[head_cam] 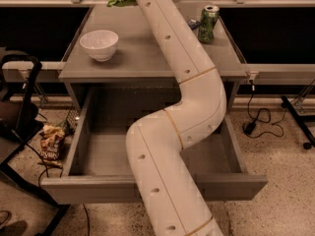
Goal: Place green rice chip bag into top drawer
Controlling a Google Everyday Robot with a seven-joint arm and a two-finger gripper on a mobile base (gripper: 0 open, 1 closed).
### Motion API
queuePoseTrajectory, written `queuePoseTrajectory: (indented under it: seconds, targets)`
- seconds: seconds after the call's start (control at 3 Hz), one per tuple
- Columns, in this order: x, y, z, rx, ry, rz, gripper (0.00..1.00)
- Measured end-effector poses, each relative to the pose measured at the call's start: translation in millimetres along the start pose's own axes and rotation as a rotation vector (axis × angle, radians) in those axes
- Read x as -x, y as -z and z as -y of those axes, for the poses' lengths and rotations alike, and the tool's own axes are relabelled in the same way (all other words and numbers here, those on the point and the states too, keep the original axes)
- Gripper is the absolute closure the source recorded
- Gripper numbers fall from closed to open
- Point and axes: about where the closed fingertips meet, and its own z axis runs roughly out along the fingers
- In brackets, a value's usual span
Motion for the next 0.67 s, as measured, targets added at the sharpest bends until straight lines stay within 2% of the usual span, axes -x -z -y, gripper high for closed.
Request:
queuePoseTrajectory:
  seconds: [0.33,0.67]
  targets:
    - [-6,-5,-1,0.014,0.014,-0.024,1.0]
    - [-27,4,8,0.021,0.099,-0.144,1.0]
